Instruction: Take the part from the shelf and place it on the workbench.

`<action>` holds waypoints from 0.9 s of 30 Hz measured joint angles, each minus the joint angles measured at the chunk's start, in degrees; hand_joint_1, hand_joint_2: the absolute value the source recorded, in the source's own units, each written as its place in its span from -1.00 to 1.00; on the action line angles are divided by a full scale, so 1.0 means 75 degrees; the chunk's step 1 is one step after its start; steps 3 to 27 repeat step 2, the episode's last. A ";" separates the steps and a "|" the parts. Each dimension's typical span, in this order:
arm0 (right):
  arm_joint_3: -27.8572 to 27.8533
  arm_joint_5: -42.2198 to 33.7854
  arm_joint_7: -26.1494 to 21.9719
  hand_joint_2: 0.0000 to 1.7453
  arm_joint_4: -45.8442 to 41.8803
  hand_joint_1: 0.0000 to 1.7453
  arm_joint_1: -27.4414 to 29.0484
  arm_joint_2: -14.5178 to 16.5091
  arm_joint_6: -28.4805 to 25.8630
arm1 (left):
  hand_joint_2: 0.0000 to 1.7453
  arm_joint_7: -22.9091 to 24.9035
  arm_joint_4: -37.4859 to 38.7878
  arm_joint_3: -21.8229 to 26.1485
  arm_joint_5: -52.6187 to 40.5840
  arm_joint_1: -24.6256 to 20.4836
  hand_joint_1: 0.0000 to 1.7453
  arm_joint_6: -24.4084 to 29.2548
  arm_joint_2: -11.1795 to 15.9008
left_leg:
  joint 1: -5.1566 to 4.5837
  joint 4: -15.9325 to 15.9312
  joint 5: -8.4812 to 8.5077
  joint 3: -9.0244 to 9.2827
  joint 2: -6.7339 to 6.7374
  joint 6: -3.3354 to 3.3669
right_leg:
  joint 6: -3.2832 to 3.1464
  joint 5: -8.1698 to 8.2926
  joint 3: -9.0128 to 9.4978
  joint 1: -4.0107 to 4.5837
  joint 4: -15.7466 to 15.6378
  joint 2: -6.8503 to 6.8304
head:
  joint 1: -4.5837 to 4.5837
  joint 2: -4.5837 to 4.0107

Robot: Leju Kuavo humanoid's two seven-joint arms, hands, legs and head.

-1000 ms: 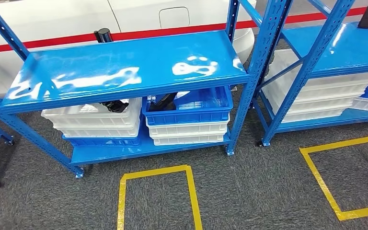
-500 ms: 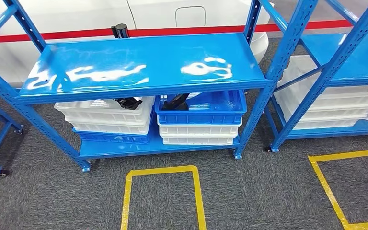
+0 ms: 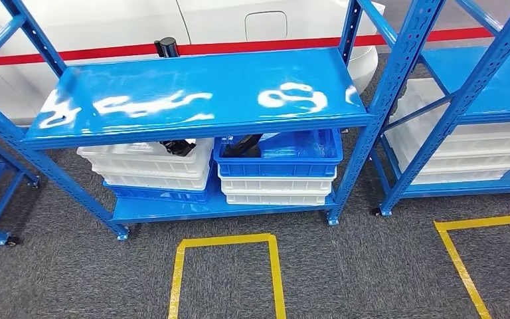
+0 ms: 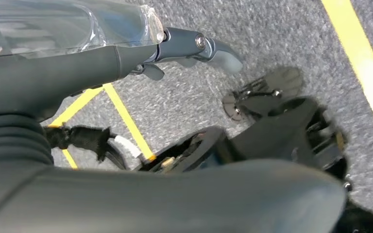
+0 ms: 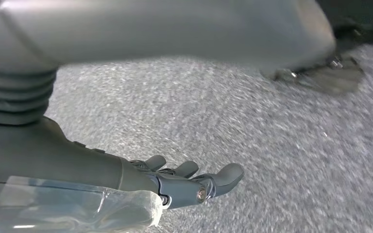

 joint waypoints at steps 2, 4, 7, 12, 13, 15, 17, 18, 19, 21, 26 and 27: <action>-0.0240 0.0139 -0.0030 1.00 -0.0043 -1.00 0.0009 0.0027 -0.0003 | -1.00 -0.0018 -0.0021 0.0216 -0.0172 0.0116 -1.00 -0.0055 -0.0003 | 0.0013 0.0668 -0.0374 -0.0295 0.0023 -0.0047 | -0.0039 -0.0001 0.0000 0.0011 -0.0004 -0.0023 | -0.0016 -0.0001; -0.0240 0.0139 -0.0030 1.00 -0.0043 -1.00 0.0009 0.0027 -0.0003 | -1.00 -0.0018 -0.0021 0.0216 -0.0172 0.0116 -1.00 -0.0055 -0.0003 | 0.0013 0.0668 -0.0374 -0.0295 0.0023 -0.0047 | -0.0039 -0.0001 0.0000 0.0011 -0.0004 -0.0023 | -0.0016 -0.0001; -0.0240 0.0139 -0.0030 1.00 -0.0043 -1.00 0.0009 0.0027 -0.0003 | -1.00 -0.0018 -0.0021 0.0216 -0.0172 0.0116 -1.00 -0.0055 -0.0003 | 0.0013 0.0668 -0.0374 -0.0295 0.0023 -0.0047 | -0.0039 -0.0001 0.0000 0.0011 -0.0004 -0.0023 | -0.0016 -0.0001; -0.0240 0.0139 -0.0030 1.00 -0.0043 -1.00 0.0009 0.0027 -0.0003 | -1.00 -0.0018 -0.0021 0.0216 -0.0172 0.0116 -1.00 -0.0055 -0.0003 | 0.0013 0.0668 -0.0374 -0.0295 0.0023 -0.0047 | -0.0039 -0.0001 0.0000 0.0011 -0.0004 -0.0023 | -0.0016 -0.0001; -0.0240 0.0139 -0.0030 1.00 -0.0043 -1.00 0.0009 0.0027 -0.0003 | -1.00 -0.0018 -0.0021 0.0216 -0.0172 0.0116 -1.00 -0.0055 -0.0003 | 0.0013 0.0668 -0.0374 -0.0295 0.0023 -0.0047 | -0.0039 -0.0001 0.0000 0.0011 -0.0004 -0.0023 | -0.0016 -0.0001; -0.0240 0.0139 -0.0030 1.00 -0.0043 -1.00 0.0009 0.0027 -0.0003 | -1.00 -0.0018 -0.0021 0.0216 -0.0172 0.0116 -1.00 -0.0055 -0.0003 | 0.0013 0.0668 -0.0374 -0.0295 0.0023 -0.0047 | -0.0039 -0.0001 0.0000 0.0011 -0.0004 -0.0023 | -0.0016 -0.0001; -0.0240 0.0139 -0.0030 1.00 -0.0043 -1.00 0.0009 0.0027 -0.0003 | -1.00 -0.0018 -0.0021 0.0216 -0.0172 0.0116 -1.00 -0.0055 -0.0003 | 0.0013 0.0668 -0.0374 -0.0295 0.0023 -0.0047 | -0.0039 -0.0001 0.0000 0.0011 -0.0004 -0.0023 | -0.0016 -0.0001; -0.0240 0.0139 -0.0030 1.00 -0.0043 -1.00 0.0009 0.0027 -0.0003 | -1.00 -0.0018 -0.0021 0.0216 -0.0172 0.0116 -1.00 -0.0055 -0.0003 | 0.0013 0.0668 -0.0374 -0.0295 0.0023 -0.0047 | -0.0039 -0.0001 0.0000 0.0011 -0.0004 -0.0023 | -0.0016 -0.0001; -0.0240 0.0139 -0.0030 1.00 -0.0043 -1.00 0.0009 0.0027 -0.0003 | -1.00 -0.0018 -0.0021 0.0216 -0.0172 0.0116 -1.00 -0.0055 -0.0003 | 0.0013 0.0668 -0.0374 -0.0295 0.0023 -0.0047 | -0.0039 -0.0001 0.0000 0.0011 -0.0004 -0.0023 | -0.0016 -0.0001; -0.0240 0.0139 -0.0030 1.00 -0.0043 -1.00 0.0009 0.0027 -0.0003 | -1.00 -0.0018 -0.0021 0.0216 -0.0172 0.0116 -1.00 -0.0055 -0.0003 | 0.0013 0.0668 -0.0374 -0.0295 0.0023 -0.0047 | -0.0039 -0.0001 0.0000 0.0011 -0.0004 -0.0023 | -0.0016 -0.0001; -0.0240 0.0139 -0.0030 1.00 -0.0043 -1.00 0.0009 0.0027 -0.0003 | -1.00 -0.0018 -0.0021 0.0216 -0.0172 0.0116 -1.00 -0.0055 -0.0003 | 0.0013 0.0668 -0.0374 -0.0295 0.0023 -0.0047 | -0.0039 -0.0001 0.0000 0.0011 -0.0004 -0.0023 | -0.0016 -0.0001; -0.0240 0.0139 -0.0030 1.00 -0.0043 -1.00 0.0009 0.0027 -0.0003 | -1.00 -0.0018 -0.0021 0.0216 -0.0172 0.0116 -1.00 -0.0055 -0.0003 | 0.0013 0.0668 -0.0374 -0.0295 0.0023 -0.0047 | -0.0039 -0.0001 0.0000 0.0011 -0.0004 -0.0023 | -0.0016 -0.0001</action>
